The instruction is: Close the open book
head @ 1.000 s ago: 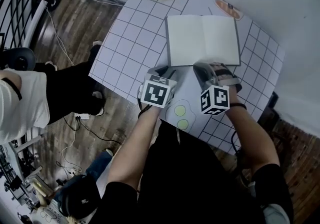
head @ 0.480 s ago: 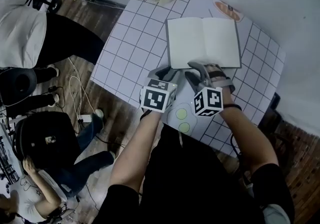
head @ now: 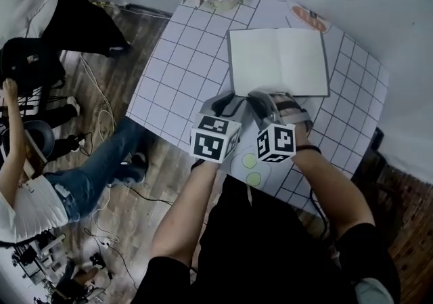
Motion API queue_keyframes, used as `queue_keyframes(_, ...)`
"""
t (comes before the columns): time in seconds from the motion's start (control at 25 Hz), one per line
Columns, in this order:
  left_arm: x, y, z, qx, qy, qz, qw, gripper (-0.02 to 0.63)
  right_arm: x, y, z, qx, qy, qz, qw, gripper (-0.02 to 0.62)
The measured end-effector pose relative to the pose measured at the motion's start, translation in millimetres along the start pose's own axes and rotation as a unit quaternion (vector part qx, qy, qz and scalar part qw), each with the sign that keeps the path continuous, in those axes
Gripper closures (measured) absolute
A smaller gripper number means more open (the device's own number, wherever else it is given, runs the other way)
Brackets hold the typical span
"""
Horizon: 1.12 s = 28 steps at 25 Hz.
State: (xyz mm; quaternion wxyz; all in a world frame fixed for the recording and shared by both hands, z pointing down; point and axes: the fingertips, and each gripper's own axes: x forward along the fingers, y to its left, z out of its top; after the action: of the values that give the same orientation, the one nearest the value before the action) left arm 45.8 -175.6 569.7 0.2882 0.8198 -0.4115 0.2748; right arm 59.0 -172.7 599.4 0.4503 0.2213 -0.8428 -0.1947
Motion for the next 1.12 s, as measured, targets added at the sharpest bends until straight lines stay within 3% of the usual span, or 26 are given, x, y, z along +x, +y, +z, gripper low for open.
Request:
queue_keyframes(0.32,-25,-5,17,0.036,-0.014,0.019,0.9991,0.477,-26,-18,7,0.016,-0.009,-0.024,1.0,0.574)
queue_keyframes(0.64,-69,-19,31,0.056,-0.019,0.037,0.9976,0.477,-71,-29,7,0.144,-0.011,-0.034,0.989,0.58)
queue_keyframes(1.0,-107,-39,23,0.057,-0.021,0.045,0.9971,0.477,-136,-10,4,0.231,-0.045,-0.046,0.971,0.581)
queue_keyframes(1.12,-106,-50,20,0.05,-0.023,0.038,0.9978,0.477,-156,-4,-9,0.271,-0.052,-0.05,0.96,0.581)
